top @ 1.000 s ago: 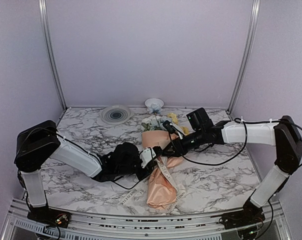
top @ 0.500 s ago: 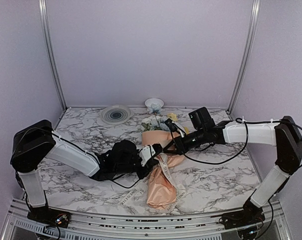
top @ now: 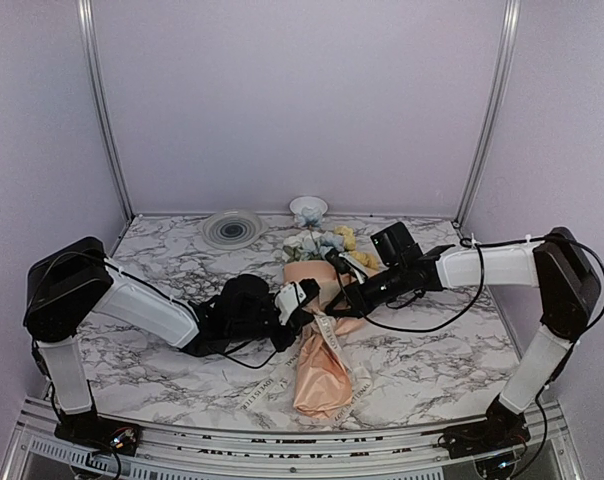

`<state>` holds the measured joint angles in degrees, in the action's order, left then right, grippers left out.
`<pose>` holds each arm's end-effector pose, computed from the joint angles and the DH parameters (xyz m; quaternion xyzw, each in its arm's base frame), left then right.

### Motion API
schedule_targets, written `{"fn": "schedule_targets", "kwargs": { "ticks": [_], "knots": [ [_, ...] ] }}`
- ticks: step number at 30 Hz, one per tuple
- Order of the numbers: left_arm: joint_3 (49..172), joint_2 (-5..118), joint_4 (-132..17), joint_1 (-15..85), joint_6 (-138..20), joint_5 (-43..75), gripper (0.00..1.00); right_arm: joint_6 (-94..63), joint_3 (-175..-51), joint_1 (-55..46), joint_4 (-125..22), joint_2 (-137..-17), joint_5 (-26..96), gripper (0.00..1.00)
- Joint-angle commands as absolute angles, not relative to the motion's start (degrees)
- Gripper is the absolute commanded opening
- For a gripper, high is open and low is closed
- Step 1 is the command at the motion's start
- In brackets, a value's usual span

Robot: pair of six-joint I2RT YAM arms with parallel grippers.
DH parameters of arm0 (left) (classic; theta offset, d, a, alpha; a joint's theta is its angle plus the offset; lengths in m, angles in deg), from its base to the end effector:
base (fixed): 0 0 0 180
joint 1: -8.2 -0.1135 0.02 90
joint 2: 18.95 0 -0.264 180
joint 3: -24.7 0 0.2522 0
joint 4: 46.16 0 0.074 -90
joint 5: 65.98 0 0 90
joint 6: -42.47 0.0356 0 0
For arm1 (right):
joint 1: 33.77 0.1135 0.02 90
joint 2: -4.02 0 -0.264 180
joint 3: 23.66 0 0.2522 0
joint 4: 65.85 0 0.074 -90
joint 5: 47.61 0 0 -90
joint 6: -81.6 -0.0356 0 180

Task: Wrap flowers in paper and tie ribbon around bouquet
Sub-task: Cross the half-tied ribbon over the folded bouquet.

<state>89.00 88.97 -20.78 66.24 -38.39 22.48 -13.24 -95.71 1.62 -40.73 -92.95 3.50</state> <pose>0.2045 -0.3296 0.1564 0.4548 0.6705 -0.2525 0.5290 0.2692 0.2186 0.1913 -0.3432 0.8249 0.4046 0.1950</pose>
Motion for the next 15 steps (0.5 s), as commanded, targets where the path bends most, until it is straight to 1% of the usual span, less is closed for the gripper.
{"fn": "schedule_targets", "kwargs": {
  "ticks": [1, 4, 5, 8, 11, 15],
  "knots": [
    [90.69, 90.9, -20.76, 65.99, -38.45, 22.79, 0.0, -12.09, -98.6, 1.49, -39.37, -91.4, 3.05, 0.06],
    [91.13, 91.41, -21.09, 66.03, -38.53, 22.74, 0.0, -12.04, -99.21, 1.38, -38.13, -91.33, 7.94, 0.06],
    [91.6, 91.76, -21.48, 66.02, -38.52, 22.12, 0.0, -11.48, -99.27, 1.43, -36.72, -92.57, 11.36, 0.06],
    [91.72, 91.74, -21.86, 66.03, -38.44, 22.13, 0.0, -10.77, -98.96, 1.98, -36.38, -93.2, 12.75, 0.06],
    [91.83, 91.91, -22.0, 65.99, -38.28, 22.26, 0.0, -9.64, -99.21, 3.26, -36.12, -94.25, 11.44, 0.06],
    [91.9, 92.13, -22.25, 66.03, -38.06, 22.74, 0.0, -8.94, -98.35, 4.51, -38.69, -94.7, 3.75, 0.06]
  ]
}}
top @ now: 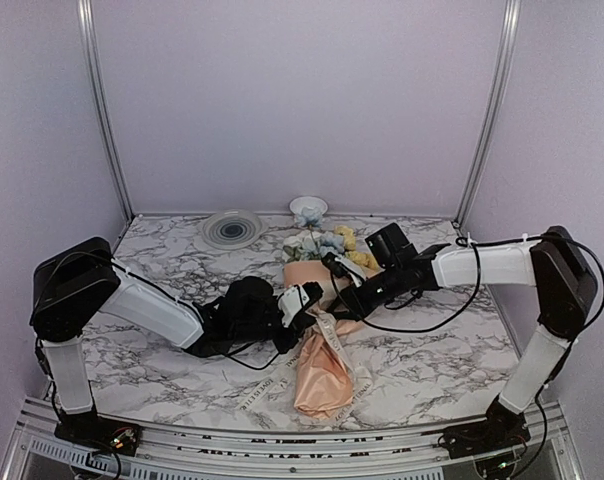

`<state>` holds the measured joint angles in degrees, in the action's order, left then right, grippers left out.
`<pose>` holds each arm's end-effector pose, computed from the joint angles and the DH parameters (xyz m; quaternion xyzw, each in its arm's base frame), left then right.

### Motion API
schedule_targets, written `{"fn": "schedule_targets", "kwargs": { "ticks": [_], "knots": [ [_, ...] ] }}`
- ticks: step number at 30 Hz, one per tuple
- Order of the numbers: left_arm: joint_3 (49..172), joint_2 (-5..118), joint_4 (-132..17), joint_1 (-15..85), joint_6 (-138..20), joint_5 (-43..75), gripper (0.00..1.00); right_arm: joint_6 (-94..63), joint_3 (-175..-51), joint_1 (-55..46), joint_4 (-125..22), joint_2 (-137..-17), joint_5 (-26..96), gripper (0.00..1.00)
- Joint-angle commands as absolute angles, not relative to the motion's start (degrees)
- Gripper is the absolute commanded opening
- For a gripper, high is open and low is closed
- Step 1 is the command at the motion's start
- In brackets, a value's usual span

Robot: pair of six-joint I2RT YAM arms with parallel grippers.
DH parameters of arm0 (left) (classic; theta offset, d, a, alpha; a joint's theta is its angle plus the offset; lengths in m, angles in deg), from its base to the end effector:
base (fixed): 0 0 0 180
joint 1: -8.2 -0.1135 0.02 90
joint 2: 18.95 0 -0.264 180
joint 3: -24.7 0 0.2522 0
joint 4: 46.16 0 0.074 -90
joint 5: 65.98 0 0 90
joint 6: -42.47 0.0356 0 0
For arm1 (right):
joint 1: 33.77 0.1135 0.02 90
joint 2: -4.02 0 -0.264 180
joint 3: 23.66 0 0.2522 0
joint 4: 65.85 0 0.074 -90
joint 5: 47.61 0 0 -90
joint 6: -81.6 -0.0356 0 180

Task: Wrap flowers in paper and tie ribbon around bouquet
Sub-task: Cross the half-tied ribbon over the folded bouquet.

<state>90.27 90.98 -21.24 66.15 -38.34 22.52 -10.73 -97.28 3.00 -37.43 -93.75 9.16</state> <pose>0.2081 -0.3341 0.1489 0.4577 0.6759 -0.2481 0.5216 0.2678 0.2245 0.1895 -0.3563 0.8397 0.3581 0.1991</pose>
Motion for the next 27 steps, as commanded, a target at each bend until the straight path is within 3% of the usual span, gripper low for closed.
{"fn": "schedule_targets", "kwargs": {
  "ticks": [1, 10, 27],
  "knots": [
    [91.9, 92.17, -22.24, 66.03, -38.08, 22.86, 0.0, -8.81, -98.17, 4.54, -39.32, -94.67, 2.25, 0.06],
    [92.72, 93.26, -22.42, 66.03, -38.35, 22.89, 0.0, -10.58, -97.63, 4.57, -43.77, -98.12, -3.64, 0.09],
    [91.98, 93.22, -22.45, 65.94, -37.0, 25.12, 0.0, -12.75, -100.2, 3.66, -40.75, -94.94, 10.31, 0.09]
  ]
}}
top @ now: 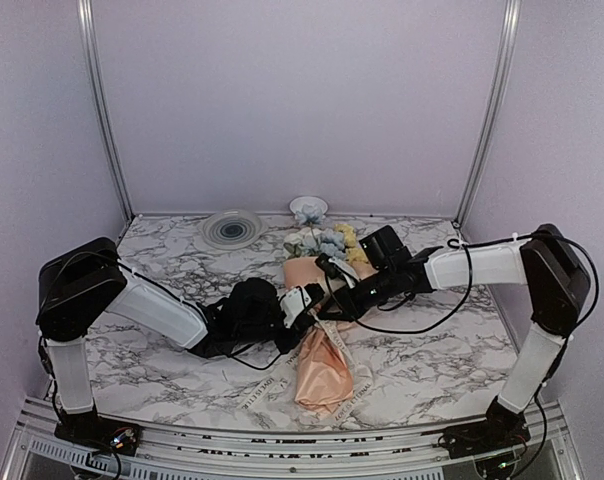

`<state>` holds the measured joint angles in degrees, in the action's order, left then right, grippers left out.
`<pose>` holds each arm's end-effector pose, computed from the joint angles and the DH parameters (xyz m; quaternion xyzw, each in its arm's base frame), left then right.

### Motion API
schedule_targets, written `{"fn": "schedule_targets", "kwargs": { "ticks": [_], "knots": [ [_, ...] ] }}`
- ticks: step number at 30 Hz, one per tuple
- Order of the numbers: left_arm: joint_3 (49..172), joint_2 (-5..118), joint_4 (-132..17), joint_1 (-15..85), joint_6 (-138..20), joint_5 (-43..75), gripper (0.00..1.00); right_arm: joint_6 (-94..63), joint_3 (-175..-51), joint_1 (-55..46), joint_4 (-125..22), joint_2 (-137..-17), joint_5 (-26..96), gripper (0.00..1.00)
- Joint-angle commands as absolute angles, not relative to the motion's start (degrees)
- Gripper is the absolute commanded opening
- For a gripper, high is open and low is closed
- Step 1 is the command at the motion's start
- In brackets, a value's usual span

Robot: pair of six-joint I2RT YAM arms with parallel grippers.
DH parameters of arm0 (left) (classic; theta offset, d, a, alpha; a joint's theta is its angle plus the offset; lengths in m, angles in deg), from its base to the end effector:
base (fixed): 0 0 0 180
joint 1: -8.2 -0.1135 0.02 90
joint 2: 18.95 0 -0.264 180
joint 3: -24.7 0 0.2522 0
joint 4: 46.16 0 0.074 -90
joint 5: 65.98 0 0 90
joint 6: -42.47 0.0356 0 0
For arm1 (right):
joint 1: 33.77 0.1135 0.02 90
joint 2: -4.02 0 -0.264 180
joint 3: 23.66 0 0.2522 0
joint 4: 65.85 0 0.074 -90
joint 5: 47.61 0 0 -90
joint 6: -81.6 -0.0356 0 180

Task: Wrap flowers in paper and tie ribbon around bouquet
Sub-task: Cross the half-tied ribbon over the folded bouquet.

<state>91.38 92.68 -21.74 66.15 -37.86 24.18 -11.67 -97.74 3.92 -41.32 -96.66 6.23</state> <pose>0.2115 -0.3377 0.1423 0.4566 0.6833 -0.2320 0.5204 0.2712 0.2361 0.1800 -0.3639 0.8258 0.3848 0.1939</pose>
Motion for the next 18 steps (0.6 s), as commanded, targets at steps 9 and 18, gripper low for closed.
{"fn": "schedule_targets", "kwargs": {
  "ticks": [9, 18],
  "knots": [
    [92.45, 93.37, -22.47, 65.92, -37.22, 25.57, 0.0, -12.29, -102.32, 4.11, -37.99, -95.0, 10.11, 0.24],
    [92.6, 93.15, -22.46, 65.94, -37.32, 25.69, 0.0, -11.33, -98.8, 5.51, -42.12, -91.99, 2.66, 0.38]
  ]
}}
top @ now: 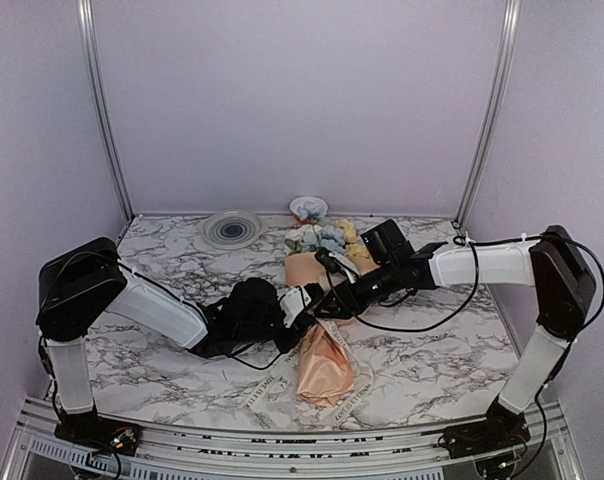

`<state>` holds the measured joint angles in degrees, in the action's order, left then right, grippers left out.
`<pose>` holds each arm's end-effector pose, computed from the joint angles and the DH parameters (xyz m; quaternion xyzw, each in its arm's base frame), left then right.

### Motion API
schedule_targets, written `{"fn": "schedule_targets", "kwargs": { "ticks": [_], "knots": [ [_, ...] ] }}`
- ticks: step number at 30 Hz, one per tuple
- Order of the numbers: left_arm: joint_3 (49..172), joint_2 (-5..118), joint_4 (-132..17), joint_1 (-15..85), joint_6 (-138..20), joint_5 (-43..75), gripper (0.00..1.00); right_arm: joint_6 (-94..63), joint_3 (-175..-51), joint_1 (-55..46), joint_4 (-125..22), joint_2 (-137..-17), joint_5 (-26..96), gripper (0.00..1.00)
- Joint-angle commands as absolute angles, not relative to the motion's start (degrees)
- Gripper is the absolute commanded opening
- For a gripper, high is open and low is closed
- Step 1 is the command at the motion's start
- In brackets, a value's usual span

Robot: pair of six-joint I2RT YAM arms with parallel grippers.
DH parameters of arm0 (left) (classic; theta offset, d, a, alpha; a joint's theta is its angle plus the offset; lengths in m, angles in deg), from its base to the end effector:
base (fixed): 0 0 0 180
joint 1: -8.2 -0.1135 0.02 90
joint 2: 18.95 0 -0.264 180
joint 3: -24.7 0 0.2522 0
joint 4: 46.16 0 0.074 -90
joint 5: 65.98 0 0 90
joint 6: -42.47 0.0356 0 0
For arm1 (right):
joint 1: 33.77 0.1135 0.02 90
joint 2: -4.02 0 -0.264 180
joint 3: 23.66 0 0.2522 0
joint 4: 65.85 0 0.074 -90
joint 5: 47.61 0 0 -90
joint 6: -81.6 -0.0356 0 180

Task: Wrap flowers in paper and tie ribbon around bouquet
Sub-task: Cross the half-tied ribbon over the folded bouquet.

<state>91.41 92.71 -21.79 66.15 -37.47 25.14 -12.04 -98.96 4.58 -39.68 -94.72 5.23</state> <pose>0.2121 -0.3374 0.1422 0.4551 0.6845 -0.2238 0.5237 0.2673 0.2389 0.1961 -0.3704 0.8163 0.3964 0.1984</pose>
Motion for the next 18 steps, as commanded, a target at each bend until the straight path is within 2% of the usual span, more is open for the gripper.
{"fn": "schedule_targets", "kwargs": {
  "ticks": [1, 5, 12, 14, 16, 18],
  "knots": [
    [92.68, 93.1, -22.47, 65.94, -37.26, 25.69, 0.0, -11.28, -98.94, 5.51, -42.1, -92.27, 3.32, 0.39],
    [92.86, 92.8, -22.43, 65.85, -37.55, 25.54, 0.0, -11.36, -100.14, 5.52, -41.08, -94.44, 7.12, 0.32],
    [92.26, 92.17, -22.44, 65.51, -38.1, 25.19, 0.0, -10.81, -100.22, 5.6, -40.44, -95.1, 10.17, 0.32],
    [92.16, 92.22, -22.35, 65.42, -38.26, 25.0, 0.0, -10.97, -100.1, 5.62, -40.45, -95.5, 10.98, 0.26],
    [92.24, 92.19, -22.19, 65.28, -38.49, 24.78, 0.0, -11.18, -100.22, 5.6, -40.23, -96.05, 11.69, 0.12],
    [92.33, 92.23, -22.07, 65.2, -38.69, 24.64, 0.0, -11.33, -100.26, 5.6, -40.24, -96.02, 11.01, 0.04]
  ]
}}
